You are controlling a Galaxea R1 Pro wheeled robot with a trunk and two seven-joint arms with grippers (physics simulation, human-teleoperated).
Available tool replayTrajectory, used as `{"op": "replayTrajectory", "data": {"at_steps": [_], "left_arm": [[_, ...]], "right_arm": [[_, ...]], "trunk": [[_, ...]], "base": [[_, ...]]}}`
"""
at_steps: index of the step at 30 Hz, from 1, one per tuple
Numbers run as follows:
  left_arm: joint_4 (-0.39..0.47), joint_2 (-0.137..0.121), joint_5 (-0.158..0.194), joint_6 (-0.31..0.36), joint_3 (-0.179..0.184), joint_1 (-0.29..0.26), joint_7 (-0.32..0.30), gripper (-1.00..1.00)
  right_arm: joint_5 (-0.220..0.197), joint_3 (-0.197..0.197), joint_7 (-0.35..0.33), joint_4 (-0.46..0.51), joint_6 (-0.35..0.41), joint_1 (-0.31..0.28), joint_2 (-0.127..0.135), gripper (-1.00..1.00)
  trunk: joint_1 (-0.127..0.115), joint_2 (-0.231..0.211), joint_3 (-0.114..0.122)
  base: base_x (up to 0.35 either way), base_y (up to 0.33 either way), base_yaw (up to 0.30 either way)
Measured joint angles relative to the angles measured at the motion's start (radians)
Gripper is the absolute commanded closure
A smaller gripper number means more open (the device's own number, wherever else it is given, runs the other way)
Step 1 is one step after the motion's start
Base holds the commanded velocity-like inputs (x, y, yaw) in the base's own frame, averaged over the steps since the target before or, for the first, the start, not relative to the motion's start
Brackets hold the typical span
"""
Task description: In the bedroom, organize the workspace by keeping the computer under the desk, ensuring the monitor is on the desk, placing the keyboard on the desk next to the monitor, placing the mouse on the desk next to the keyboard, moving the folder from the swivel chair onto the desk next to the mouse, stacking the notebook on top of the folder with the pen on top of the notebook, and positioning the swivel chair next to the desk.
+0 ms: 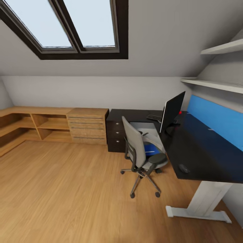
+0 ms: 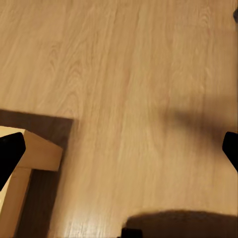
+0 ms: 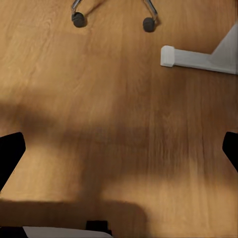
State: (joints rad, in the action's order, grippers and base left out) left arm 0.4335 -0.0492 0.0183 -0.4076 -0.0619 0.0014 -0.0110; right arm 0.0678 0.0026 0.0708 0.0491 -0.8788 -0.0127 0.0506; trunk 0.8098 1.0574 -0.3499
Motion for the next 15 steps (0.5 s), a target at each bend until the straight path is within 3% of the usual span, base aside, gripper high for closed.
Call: {"op": "replayTrajectory", "data": {"at_steps": [6, 11, 15], "left_arm": [[0.0, 0.0, -0.002, 0.0, 0.001, 0.0, 0.0, -1.0], [0.0, 0.002, -0.004, 0.0, 0.003, 0.0, -0.001, -1.0], [0.001, 0.003, -0.002, -0.001, 0.004, 0.0, -0.002, -1.0]], "right_arm": [[0.0, 0.0, 0.0, 0.0, 0.0, 0.0, 0.0, -1.0], [0.0, 0.0, 0.0, 0.0, -0.001, 0.0, 0.0, -1.0], [-0.001, 0.0, 0.0, 0.0, 0.0, -0.001, 0.0, -1.0]], "trunk": [[0.0, 0.0, 0.0], [0.0, 0.0, 0.0], [0.0, 0.0, 0.0]], "base": [[0.214, 0.184, -0.256], [0.052, 0.045, -0.217], [0.009, 0.008, -0.073]]}}
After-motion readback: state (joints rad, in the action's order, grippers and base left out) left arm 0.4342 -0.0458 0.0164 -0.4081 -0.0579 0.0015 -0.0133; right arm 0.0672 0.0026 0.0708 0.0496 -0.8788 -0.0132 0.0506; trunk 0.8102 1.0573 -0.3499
